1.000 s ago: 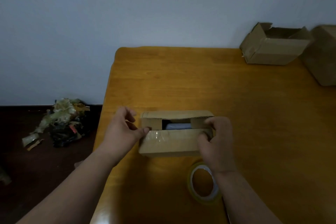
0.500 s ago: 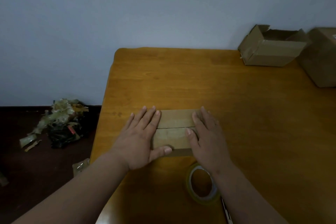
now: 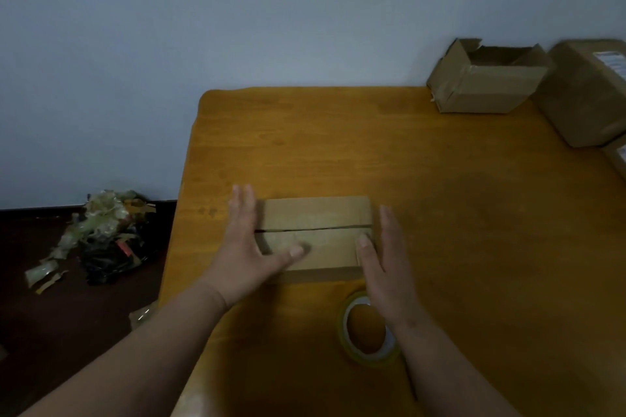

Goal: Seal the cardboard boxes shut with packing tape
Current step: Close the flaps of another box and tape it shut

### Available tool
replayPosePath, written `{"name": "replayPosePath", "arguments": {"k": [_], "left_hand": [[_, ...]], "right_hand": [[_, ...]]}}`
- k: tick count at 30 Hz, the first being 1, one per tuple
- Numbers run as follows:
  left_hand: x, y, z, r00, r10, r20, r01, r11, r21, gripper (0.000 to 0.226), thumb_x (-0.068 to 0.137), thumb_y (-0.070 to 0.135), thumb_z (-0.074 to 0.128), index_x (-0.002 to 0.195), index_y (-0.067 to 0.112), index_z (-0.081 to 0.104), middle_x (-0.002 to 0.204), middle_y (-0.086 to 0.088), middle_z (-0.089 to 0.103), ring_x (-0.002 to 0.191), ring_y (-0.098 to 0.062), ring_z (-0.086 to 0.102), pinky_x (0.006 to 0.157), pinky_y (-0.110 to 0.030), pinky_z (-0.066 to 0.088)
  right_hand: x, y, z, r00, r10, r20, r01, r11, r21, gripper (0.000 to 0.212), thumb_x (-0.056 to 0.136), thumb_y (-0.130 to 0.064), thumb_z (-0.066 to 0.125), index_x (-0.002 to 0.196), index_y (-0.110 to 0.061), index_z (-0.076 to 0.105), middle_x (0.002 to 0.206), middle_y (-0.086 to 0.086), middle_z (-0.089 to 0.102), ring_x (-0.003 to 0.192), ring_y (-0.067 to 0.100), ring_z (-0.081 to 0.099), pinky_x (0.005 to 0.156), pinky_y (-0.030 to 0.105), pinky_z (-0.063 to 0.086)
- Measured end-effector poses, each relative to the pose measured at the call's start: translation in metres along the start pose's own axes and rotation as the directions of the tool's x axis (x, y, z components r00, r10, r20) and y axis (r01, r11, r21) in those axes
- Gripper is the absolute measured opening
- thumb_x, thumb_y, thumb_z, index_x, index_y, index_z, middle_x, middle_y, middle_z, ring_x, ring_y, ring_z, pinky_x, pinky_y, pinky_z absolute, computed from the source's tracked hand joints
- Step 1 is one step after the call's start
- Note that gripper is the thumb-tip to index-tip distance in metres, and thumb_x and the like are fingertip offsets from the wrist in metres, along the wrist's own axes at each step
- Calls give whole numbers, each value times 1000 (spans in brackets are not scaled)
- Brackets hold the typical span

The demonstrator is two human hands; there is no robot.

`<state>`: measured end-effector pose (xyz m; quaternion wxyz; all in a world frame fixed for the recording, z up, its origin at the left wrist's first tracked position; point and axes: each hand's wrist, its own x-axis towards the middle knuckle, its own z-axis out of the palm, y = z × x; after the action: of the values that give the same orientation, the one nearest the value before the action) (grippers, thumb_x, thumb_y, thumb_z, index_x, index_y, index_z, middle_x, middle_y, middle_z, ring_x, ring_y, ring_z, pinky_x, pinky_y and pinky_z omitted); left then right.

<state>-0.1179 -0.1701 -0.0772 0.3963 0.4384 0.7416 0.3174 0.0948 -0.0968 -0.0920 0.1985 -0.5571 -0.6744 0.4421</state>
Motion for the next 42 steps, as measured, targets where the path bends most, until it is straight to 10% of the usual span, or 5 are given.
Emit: {"name": "replayPosePath", "arguments": {"k": [7,14,19,27,42], "left_hand": [[11,-1,12,904,-428,2,311,654,-690,68,94,48,57,153,31,28,146,0,43,124,-24,46,113,-44,33],[1,-10,-10,815,-572,-93,349,612,-710,94,80,86,30,152,25,31,157,1,33,146,-24,27,117,-49,18],[-37,-48,-4,650,-670,-359,448,719,-531,56,96,43,41,134,2,47,127,-31,50,96,-38,55,82,-49,47],[-89,-49,76,934,-348,-78,352,935,47,32,97,19,58,128,14,56,122,-8,63,108,-23,59,87,-25,43],[-70,-48,151,959,-282,-34,276,953,-123,17,87,13,72,76,23,63,74,8,65,71,-10,56,65,-17,43]], "right_hand": [[-2,-3,1,986,108,128,-103,994,-47,62,105,-42,33,157,-31,2,163,-9,13,149,15,16,121,38,20],[-40,23,-2,958,93,-270,-114,991,-65,43,101,-30,47,142,-19,42,137,0,47,127,21,45,106,45,41],[-85,45,15,996,-69,58,90,816,-572,43,83,-47,34,112,-29,60,110,-10,57,107,14,49,103,40,38],[-88,65,18,935,81,345,245,556,-794,46,88,-37,49,133,-29,50,138,-3,45,134,23,33,115,50,6],[-83,86,2,916,-74,395,334,687,-646,24,96,-38,45,117,-29,55,128,-9,52,132,17,34,112,44,3]]}}
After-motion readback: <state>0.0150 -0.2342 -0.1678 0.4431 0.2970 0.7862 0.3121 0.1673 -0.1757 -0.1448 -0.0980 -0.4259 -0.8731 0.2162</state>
